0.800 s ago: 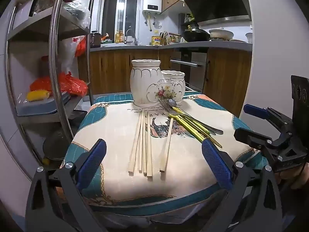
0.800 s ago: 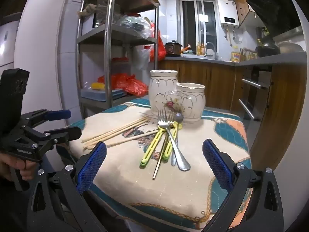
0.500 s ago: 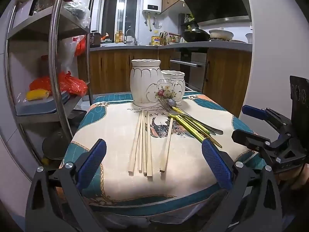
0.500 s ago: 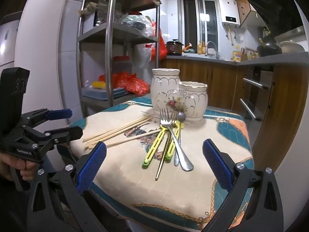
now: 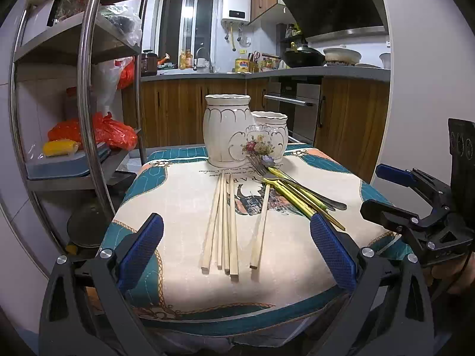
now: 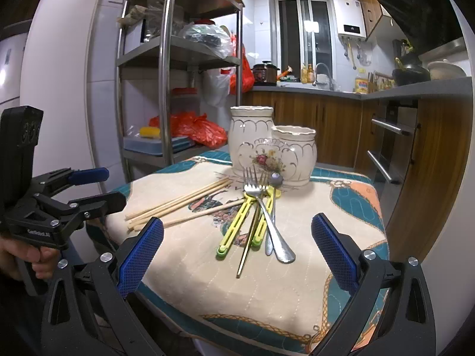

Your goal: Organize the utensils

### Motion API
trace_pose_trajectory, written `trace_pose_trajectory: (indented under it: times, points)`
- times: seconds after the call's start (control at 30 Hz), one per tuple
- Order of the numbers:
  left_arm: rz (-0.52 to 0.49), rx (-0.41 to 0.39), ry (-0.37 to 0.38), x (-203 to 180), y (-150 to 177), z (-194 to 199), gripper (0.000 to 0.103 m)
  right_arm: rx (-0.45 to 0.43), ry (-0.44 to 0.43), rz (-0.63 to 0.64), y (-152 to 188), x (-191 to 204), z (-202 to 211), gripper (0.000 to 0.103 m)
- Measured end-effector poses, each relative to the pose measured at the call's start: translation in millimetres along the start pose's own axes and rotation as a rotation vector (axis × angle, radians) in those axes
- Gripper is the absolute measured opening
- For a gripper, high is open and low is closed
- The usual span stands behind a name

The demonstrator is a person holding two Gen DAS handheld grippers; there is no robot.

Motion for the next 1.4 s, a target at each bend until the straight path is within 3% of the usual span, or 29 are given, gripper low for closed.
trace_pose_trajectory:
  times: [1.4]
  points:
    - [0.004,0.004,-0.010,1.6,5.1,0.4,0.097,0.015,-0.023,-0.058,3.1,-3.0,-4.1,0.099]
Point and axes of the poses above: each gripper's, at about its wrist camera, not at the fingertips, and z roughly against the way its jaws point, x to its left, y to its underside, the point moved 7 cm from there along -z, roughly the way its jaws point, and after that the axes turned 12 degrees about z, right-handed, at the moved point
